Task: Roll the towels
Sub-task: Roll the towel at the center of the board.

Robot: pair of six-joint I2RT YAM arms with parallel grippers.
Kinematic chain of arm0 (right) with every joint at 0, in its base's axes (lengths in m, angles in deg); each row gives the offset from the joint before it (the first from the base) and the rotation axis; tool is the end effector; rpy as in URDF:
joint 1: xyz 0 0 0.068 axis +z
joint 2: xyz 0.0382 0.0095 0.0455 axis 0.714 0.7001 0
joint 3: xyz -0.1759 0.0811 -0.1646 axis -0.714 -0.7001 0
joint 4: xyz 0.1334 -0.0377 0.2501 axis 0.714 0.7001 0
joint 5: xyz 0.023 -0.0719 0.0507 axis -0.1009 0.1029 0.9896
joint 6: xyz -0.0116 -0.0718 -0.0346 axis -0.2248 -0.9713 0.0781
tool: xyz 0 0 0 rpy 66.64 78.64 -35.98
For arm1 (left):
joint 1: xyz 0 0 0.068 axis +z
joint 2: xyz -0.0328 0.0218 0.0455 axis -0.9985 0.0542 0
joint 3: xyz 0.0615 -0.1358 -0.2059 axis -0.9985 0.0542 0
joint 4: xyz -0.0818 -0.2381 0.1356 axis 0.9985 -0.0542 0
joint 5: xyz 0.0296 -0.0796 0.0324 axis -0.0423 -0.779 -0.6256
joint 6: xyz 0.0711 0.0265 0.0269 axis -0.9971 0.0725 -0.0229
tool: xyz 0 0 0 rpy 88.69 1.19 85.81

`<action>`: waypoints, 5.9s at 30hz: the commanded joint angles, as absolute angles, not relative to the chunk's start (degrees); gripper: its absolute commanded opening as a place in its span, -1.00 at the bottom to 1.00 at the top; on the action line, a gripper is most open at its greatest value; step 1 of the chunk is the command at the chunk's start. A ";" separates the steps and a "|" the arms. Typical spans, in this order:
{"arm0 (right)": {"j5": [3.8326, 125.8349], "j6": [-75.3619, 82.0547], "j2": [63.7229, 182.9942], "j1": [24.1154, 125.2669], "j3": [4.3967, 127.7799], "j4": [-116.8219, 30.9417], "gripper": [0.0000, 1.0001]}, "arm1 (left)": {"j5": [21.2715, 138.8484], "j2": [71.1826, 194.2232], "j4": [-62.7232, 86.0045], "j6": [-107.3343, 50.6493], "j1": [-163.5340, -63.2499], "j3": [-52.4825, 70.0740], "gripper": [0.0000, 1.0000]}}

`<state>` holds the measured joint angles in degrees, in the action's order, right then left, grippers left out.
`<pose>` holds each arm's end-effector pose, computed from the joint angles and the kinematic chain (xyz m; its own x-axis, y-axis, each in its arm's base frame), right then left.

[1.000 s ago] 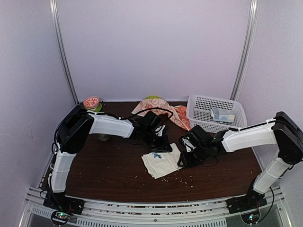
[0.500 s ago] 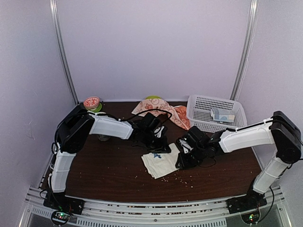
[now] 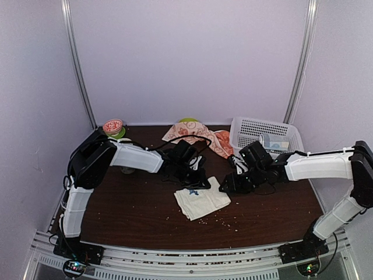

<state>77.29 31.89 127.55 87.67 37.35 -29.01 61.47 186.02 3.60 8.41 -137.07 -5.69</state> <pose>0.2314 0.2415 0.1249 -0.9360 -0.1133 -0.3333 -0.2964 0.7644 0.5726 0.2997 -0.4084 0.0663 -0.9729 0.1259 -0.1940 0.2285 0.6520 -0.7230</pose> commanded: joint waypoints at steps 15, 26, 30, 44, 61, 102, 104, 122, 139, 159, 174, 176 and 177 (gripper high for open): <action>89.61 37.93 138.14 80.81 30.08 -45.74 0.15 | 62.26 186.58 2.33 8.12 -136.73 -3.76 -0.87; 90.35 37.88 140.80 81.33 29.93 -45.58 -0.59 | 61.88 186.30 3.24 8.61 -136.81 -2.48 -0.88; 87.64 35.15 138.43 81.33 31.94 -40.80 -0.89 | 61.93 185.28 3.38 8.62 -136.81 -1.82 -0.88; 57.29 24.54 135.45 89.96 46.26 -12.34 -1.00 | 62.39 176.68 5.07 8.60 -136.99 4.59 -0.29; 34.65 29.19 145.39 103.94 57.04 -2.70 -1.00 | 63.55 169.52 12.20 11.69 -137.14 16.54 -0.32; 48.99 23.52 143.11 108.87 55.72 -15.21 -0.68 | 64.77 172.32 12.88 12.58 -137.35 18.30 -0.69; 50.22 23.13 142.57 108.87 55.06 -16.24 -0.62 | 64.77 172.33 12.88 12.55 -137.30 18.29 -0.70; 58.34 22.48 143.74 108.81 51.66 -22.44 -0.33 | 66.28 168.63 10.18 11.52 -137.28 19.61 -0.68; 62.45 22.62 144.99 107.07 48.67 -26.42 -0.14 | 66.04 160.84 7.76 9.41 -137.26 18.17 -0.47; 64.37 22.05 144.01 106.43 48.24 -26.77 -0.07 | 64.18 172.23 12.24 13.53 -137.00 13.34 -0.59; 64.90 25.37 133.56 103.27 48.89 -24.69 0.21 | 65.69 176.30 8.40 12.83 -136.37 12.29 -0.71; 62.31 27.21 132.25 102.16 47.94 -24.71 0.21 | 65.82 176.23 8.16 12.61 -136.37 12.56 -0.72; 60.76 27.78 132.47 101.87 47.87 -24.16 0.21 | 65.82 176.17 8.06 12.55 -136.37 12.69 -0.72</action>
<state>65.20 24.24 135.01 103.76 49.00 -25.19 64.29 174.61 10.71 13.16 -136.58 12.83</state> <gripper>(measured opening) 0.605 0.142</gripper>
